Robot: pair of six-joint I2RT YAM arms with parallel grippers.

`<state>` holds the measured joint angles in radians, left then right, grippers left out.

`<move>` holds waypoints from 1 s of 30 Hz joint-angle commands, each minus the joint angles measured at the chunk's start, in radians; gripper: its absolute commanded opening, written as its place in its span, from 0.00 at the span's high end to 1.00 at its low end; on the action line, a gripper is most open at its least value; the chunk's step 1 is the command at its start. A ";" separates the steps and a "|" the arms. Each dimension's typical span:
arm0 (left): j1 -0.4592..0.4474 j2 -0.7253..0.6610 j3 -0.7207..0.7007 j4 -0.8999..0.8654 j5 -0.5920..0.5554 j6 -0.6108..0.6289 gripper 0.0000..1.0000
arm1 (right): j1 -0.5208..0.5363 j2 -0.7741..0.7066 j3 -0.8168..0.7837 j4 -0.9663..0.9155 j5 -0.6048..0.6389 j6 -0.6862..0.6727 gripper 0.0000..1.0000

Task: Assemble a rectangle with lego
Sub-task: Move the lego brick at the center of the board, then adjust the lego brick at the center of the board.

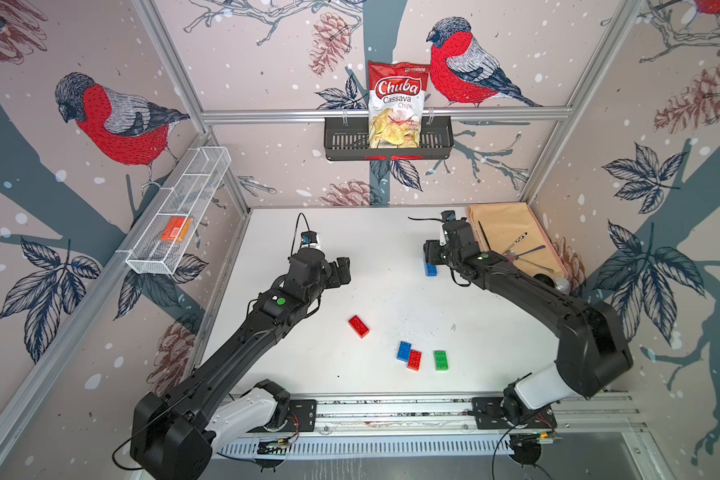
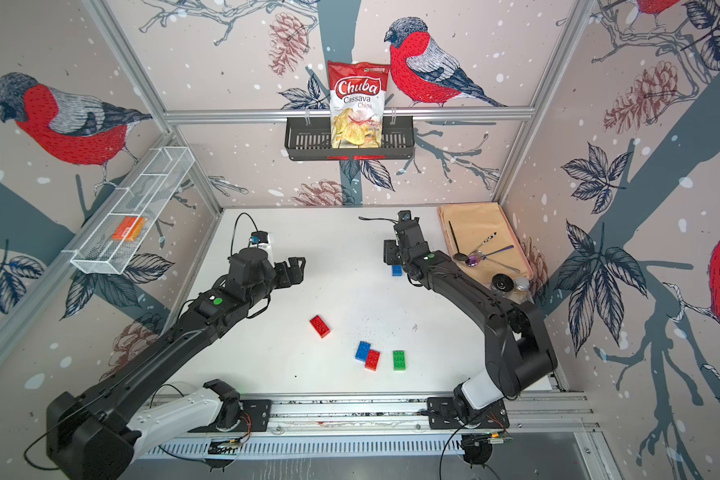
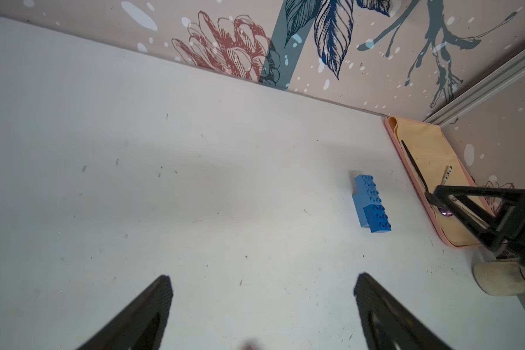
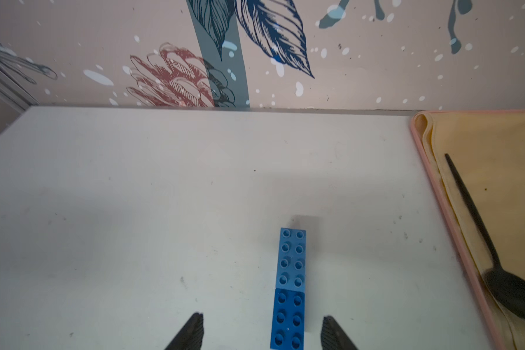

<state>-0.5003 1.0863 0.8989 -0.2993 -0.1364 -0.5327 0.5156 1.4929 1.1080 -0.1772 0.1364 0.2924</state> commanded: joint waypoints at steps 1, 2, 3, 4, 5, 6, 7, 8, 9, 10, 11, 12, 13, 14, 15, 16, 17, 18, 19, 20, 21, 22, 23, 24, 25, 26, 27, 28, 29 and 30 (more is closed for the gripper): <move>-0.001 0.044 0.060 -0.182 0.123 -0.150 0.09 | 0.011 -0.054 -0.001 -0.090 -0.094 0.122 0.37; -0.004 0.059 0.064 -0.202 0.161 -0.185 0.09 | 0.026 -0.067 -0.003 -0.117 -0.107 0.144 0.38; -0.005 0.081 0.068 -0.238 0.187 -0.220 0.10 | 0.036 -0.079 -0.006 -0.140 -0.124 0.162 0.38; -0.006 0.099 0.068 -0.265 0.217 -0.243 0.10 | 0.046 -0.088 -0.009 -0.164 -0.131 0.177 0.38; -0.007 0.120 0.068 -0.296 0.245 -0.267 0.08 | 0.062 -0.100 -0.009 -0.189 -0.135 0.191 0.38; -0.007 0.136 0.060 -0.342 0.262 -0.309 0.07 | 0.078 -0.113 -0.012 -0.210 -0.151 0.197 0.39; -0.009 0.143 0.034 -0.349 0.287 -0.338 0.07 | 0.090 -0.125 -0.018 -0.220 -0.159 0.197 0.39; -0.017 0.140 -0.004 -0.348 0.299 -0.386 0.07 | 0.108 -0.140 -0.034 -0.227 -0.156 0.194 0.39; -0.027 0.128 -0.051 -0.335 0.304 -0.442 0.07 | 0.122 -0.154 -0.052 -0.235 -0.152 0.189 0.39; -0.044 0.118 -0.095 -0.311 0.309 -0.482 0.06 | 0.129 -0.165 -0.067 -0.241 -0.147 0.186 0.39; -0.064 0.110 -0.137 -0.294 0.304 -0.533 0.04 | 0.139 -0.178 -0.092 -0.239 -0.133 0.181 0.39; -0.087 0.107 -0.168 -0.289 0.285 -0.574 0.04 | 0.152 -0.191 -0.124 -0.225 -0.108 0.175 0.39; -0.108 0.111 -0.183 -0.302 0.251 -0.607 0.04 | 0.161 -0.203 -0.154 -0.209 -0.085 0.172 0.39; -0.132 0.118 -0.191 -0.314 0.213 -0.637 0.04 | 0.174 -0.217 -0.184 -0.187 -0.038 0.171 0.39; -0.152 0.125 -0.192 -0.321 0.175 -0.655 0.04 | 0.188 -0.234 -0.219 -0.157 0.015 0.171 0.39; -0.169 0.136 -0.185 -0.332 0.140 -0.675 0.04 | 0.191 -0.249 -0.249 -0.130 0.046 0.172 0.39; -0.182 0.149 -0.173 -0.340 0.110 -0.701 0.05 | 0.190 -0.275 -0.276 -0.107 0.074 0.182 0.39; -0.189 0.159 -0.163 -0.329 0.097 -0.723 0.05 | 0.186 -0.293 -0.298 -0.089 0.092 0.196 0.39; -0.196 0.167 -0.156 -0.321 0.084 -0.753 0.05 | 0.181 -0.307 -0.318 -0.068 0.094 0.201 0.39; -0.203 0.173 -0.152 -0.301 0.072 -0.781 0.06 | 0.180 -0.322 -0.340 -0.043 0.103 0.202 0.39; -0.209 0.184 -0.151 -0.266 0.061 -0.799 0.07 | 0.177 -0.336 -0.366 -0.015 0.114 0.203 0.39; -0.212 0.201 -0.149 -0.247 0.059 -0.816 0.07 | 0.174 -0.345 -0.387 0.009 0.117 0.204 0.39; -0.214 0.230 -0.140 -0.235 0.069 -0.833 0.08 | 0.168 -0.351 -0.405 0.025 0.114 0.207 0.39; -0.216 0.266 -0.127 -0.225 0.084 -0.837 0.09 | 0.162 -0.354 -0.414 0.031 0.104 0.212 0.39; -0.220 0.296 -0.105 -0.241 0.081 -0.846 0.09 | 0.157 -0.355 -0.415 0.030 0.093 0.210 0.39; -0.229 0.335 -0.076 -0.270 0.070 -0.860 0.10 | 0.155 -0.355 -0.415 0.028 0.083 0.201 0.39; -0.239 0.370 -0.051 -0.287 0.060 -0.863 0.10 | 0.154 -0.353 -0.410 0.020 0.084 0.188 0.39; -0.246 0.397 -0.030 -0.303 0.055 -0.868 0.10 | 0.149 -0.351 -0.405 0.013 0.082 0.176 0.39; -0.252 0.428 -0.012 -0.312 0.055 -0.881 0.10 | 0.139 -0.348 -0.398 0.005 0.072 0.160 0.39; -0.255 0.455 0.003 -0.305 0.063 -0.882 0.10 | 0.126 -0.347 -0.393 -0.001 0.062 0.147 0.39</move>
<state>-0.7448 1.4918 0.8692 -0.5694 -0.0525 -1.3685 0.6598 1.1454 0.7013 -0.2054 0.2066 0.4721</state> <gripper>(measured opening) 0.903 0.613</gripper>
